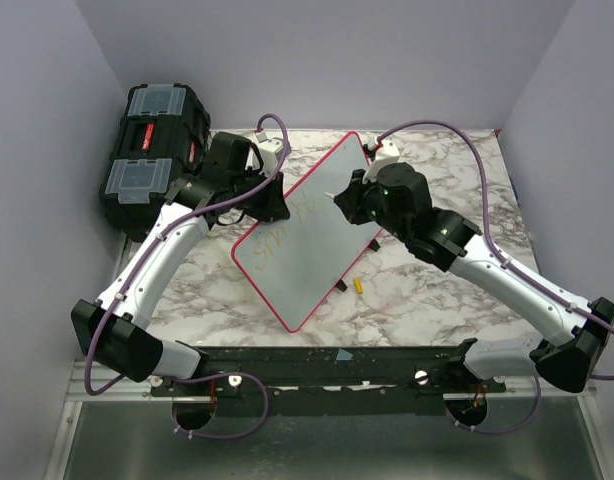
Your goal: Write a sentence on the whiteboard
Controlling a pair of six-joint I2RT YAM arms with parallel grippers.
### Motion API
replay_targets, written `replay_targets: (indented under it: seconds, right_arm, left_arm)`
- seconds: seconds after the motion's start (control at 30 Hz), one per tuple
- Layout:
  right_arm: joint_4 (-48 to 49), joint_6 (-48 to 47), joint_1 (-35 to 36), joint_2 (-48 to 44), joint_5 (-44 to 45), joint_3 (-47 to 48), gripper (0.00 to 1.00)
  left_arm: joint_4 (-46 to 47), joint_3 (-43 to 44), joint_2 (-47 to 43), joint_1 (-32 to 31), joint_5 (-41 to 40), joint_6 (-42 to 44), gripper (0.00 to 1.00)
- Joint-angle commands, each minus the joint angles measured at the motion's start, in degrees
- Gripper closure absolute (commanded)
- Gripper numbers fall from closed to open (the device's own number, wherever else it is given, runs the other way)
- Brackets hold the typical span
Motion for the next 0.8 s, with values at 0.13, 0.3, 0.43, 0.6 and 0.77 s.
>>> replay_targets:
  seconds: [0.13, 0.3, 0.43, 0.6, 0.77]
  right_arm:
    - [2.97, -1.26, -0.19, -0.09, -1.74, -1.02, 0.99]
    - [3.56, -1.24, -0.17, 1.34, -2.28, -0.72, 0.99]
    - [3.54, -1.41, -0.19, 2.86, -1.77, 0.28, 0.99]
    - [3.27, -1.30, -0.18, 4.41, -1.19, 0.71, 0.99]
    - [3.32, -1.13, -0.20, 5.25, -0.94, 0.57, 0.99]
  left_arm:
    - [0.74, 1.06, -0.19, 0.27, -5.00, 4.08, 1.00]
    - [0.56, 1.65, 0.07, 0.25, -5.02, 4.16, 1.00]
    - [0.46, 1.84, 0.20, 0.23, -5.09, 4.18, 1.00]
    - [0.47, 1.75, 0.08, 0.21, -5.28, 4.19, 1.00]
    - [0.47, 1.81, -0.01, 0.28, -5.31, 4.28, 1.00]
